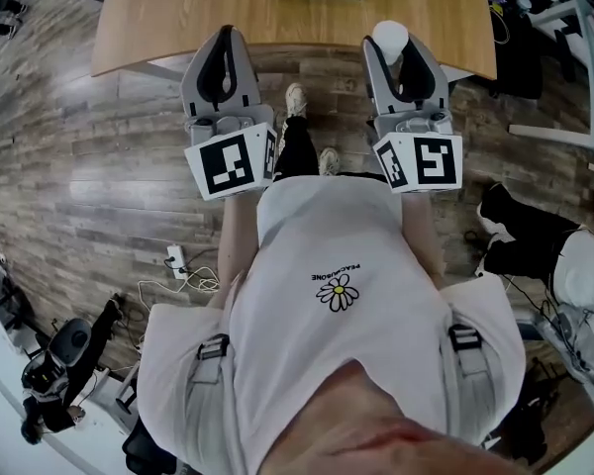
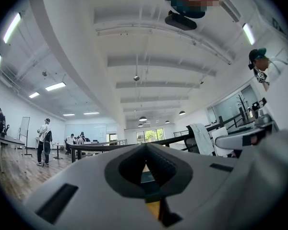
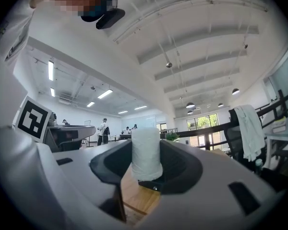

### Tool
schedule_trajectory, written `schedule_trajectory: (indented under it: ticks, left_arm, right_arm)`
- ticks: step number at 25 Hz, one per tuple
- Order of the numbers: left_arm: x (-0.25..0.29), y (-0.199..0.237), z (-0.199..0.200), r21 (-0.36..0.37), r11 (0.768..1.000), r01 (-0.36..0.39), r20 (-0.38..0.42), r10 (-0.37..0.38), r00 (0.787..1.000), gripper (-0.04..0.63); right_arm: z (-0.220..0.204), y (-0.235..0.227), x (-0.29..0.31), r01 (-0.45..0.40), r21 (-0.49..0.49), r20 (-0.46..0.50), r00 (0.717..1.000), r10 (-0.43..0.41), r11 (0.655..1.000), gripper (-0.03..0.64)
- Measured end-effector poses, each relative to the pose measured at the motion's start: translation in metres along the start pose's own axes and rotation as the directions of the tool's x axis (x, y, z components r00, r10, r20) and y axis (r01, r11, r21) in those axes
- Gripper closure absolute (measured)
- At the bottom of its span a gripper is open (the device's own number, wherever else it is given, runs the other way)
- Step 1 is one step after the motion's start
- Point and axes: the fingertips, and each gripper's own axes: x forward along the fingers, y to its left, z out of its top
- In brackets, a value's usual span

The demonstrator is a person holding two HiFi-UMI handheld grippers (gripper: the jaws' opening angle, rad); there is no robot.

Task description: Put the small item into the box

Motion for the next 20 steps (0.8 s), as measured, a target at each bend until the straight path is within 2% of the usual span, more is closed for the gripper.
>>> schedule_trajectory:
  ticks: [7, 14, 20]
  left_arm:
    - [0.044, 0.010, -0.007, -0.022, 0.999, 0.032, 0.030, -0.032, 0.999, 0.580]
    - [0.116, 0.031, -0.023, -0.062, 0.995, 0.081, 0.047, -0.078, 0.996, 0.580]
    - [0.191, 0.060, -0.027, -0.029, 0.990, 0.136, 0.074, -0.133, 0.988, 0.580]
  right_arm:
    - [-0.007, -0.012, 0.032, 0.027, -0.026, -0.003, 1.000, -0.027, 0.999, 0.434]
    - [-0.013, -0.030, 0.099, 0.058, -0.064, -0.018, 0.998, -0.059, 0.996, 0.434]
    - [-0.018, -0.035, 0.170, 0.082, -0.097, -0.059, 0.994, -0.087, 0.992, 0.434]
